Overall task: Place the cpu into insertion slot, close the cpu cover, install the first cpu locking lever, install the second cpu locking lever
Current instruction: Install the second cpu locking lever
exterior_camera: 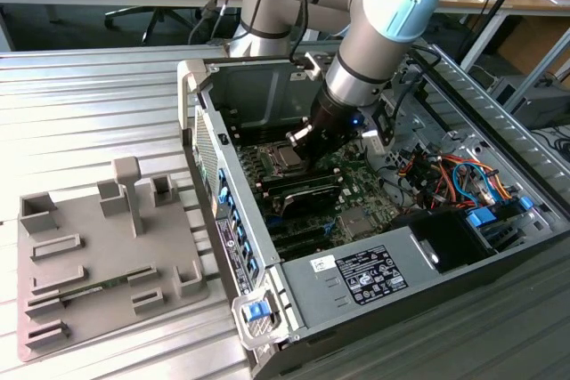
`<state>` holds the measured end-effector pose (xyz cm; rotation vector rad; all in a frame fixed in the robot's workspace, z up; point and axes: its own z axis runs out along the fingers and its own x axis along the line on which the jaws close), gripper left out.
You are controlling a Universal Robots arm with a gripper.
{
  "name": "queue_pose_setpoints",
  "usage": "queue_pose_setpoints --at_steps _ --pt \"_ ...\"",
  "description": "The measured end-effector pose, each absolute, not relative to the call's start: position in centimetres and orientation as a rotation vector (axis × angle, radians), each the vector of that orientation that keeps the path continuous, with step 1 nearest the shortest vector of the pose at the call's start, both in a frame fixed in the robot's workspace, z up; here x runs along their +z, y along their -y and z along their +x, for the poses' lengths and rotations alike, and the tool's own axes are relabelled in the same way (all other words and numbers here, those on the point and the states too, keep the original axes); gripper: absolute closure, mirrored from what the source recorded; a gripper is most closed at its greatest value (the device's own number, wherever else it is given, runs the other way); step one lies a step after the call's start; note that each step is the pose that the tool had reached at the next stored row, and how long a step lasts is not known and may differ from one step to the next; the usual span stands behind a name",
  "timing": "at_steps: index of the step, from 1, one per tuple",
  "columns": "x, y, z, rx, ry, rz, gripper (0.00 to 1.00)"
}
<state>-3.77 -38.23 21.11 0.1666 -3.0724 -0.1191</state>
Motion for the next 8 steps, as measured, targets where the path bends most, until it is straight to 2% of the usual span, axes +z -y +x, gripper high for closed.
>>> queue_pose_setpoints --at_steps 8 --pt "21.06 38.23 -4.87 -0.119 3.072 0.166 0.89"
